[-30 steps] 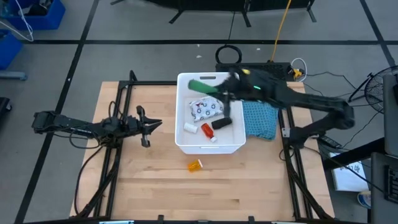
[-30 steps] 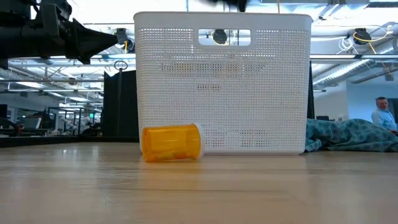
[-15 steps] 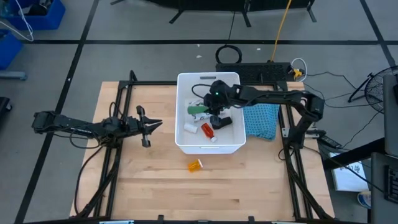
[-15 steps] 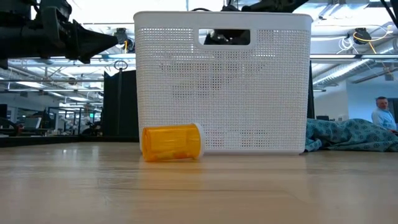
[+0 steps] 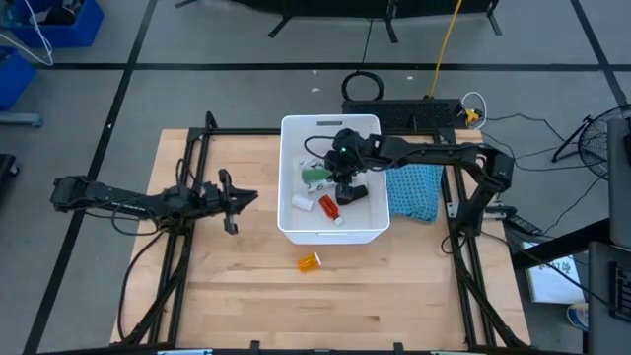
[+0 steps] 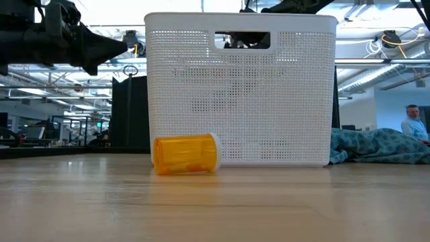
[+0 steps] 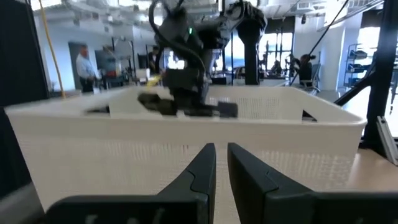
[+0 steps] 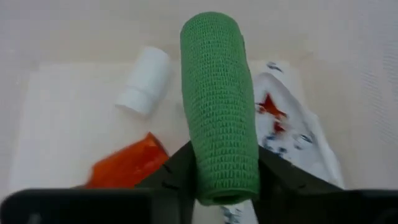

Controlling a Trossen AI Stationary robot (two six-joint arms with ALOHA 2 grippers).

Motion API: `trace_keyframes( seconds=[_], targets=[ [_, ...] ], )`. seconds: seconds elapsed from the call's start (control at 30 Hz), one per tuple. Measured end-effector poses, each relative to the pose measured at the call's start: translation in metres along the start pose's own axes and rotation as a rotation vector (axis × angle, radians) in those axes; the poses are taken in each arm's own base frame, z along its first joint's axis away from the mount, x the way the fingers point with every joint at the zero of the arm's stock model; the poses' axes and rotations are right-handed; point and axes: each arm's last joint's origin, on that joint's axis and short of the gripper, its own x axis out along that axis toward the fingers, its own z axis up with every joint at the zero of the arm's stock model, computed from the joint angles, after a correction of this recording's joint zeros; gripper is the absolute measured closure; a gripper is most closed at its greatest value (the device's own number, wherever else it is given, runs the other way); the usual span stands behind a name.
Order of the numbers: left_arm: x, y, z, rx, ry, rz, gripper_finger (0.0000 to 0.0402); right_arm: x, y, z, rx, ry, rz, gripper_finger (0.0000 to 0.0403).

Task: Pick & place medical supplies in basket/bin
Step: Put the green bandage into the white bin, then put the orange pill bottle into the white bin

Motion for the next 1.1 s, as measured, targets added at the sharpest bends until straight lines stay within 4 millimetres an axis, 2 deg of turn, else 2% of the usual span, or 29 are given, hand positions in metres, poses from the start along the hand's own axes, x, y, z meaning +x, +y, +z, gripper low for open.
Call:
trace_keyframes(
  seconds=[0.13, 0.3, 0.4, 0.5, 0.57, 0.67, 0.77, 0.83, 0.9, 0.97, 1.1],
  targets=[
    [0.000, 0.000, -0.006, -0.055, 0.057, 0.000, 0.0355, 0.000, -0.002, -0.002, 0.002, 0.035, -0.079, 0.0239],
    [0.000, 0.000, -0.009, -0.046, 0.092, -0.001, 0.0355, -0.013, -0.001, -0.002, 0.052, 0.049, -0.096, 0.0178],
    [0.000, 0.000, -0.009, -0.037, 0.088, -0.001, 0.0355, -0.033, 0.003, 0.002, 0.048, 0.021, -0.099, 0.0166],
    [0.000, 0.000, -0.008, -0.035, 0.079, -0.001, 0.0355, -0.066, 0.011, 0.008, 0.014, -0.042, -0.133, 0.0168],
    [0.000, 0.000, -0.008, -0.036, 0.080, -0.001, 0.0355, -0.098, 0.018, 0.010, 0.000, -0.101, -0.134, 0.0181],
    [0.000, 0.000, -0.008, -0.036, 0.081, -0.002, 0.0355, -0.155, 0.034, 0.005, -0.036, -0.196, -0.136, 0.0221],
    [0.000, 0.000, -0.008, -0.037, 0.083, -0.002, 0.0355, -0.214, 0.050, -0.014, -0.071, -0.292, -0.087, 0.0283],
    [0.000, 0.000, -0.008, -0.067, 0.086, -0.001, 0.0355, -0.244, 0.059, -0.028, -0.063, -0.393, -0.064, 0.0332],
    [0.000, 0.000, -0.008, -0.091, 0.085, 0.001, 0.0355, -0.259, 0.068, -0.046, -0.071, -0.485, -0.038, 0.0380],
    [0.000, 0.000, -0.008, -0.093, 0.083, 0.001, 0.0355, -0.264, 0.076, -0.064, -0.090, -0.581, -0.001, 0.0393],
    [0.000, 0.000, -0.008, -0.088, 0.081, 0.001, 0.0355, -0.242, 0.089, -0.098, -0.094, -0.687, 0.090, 0.0396]
  ],
)
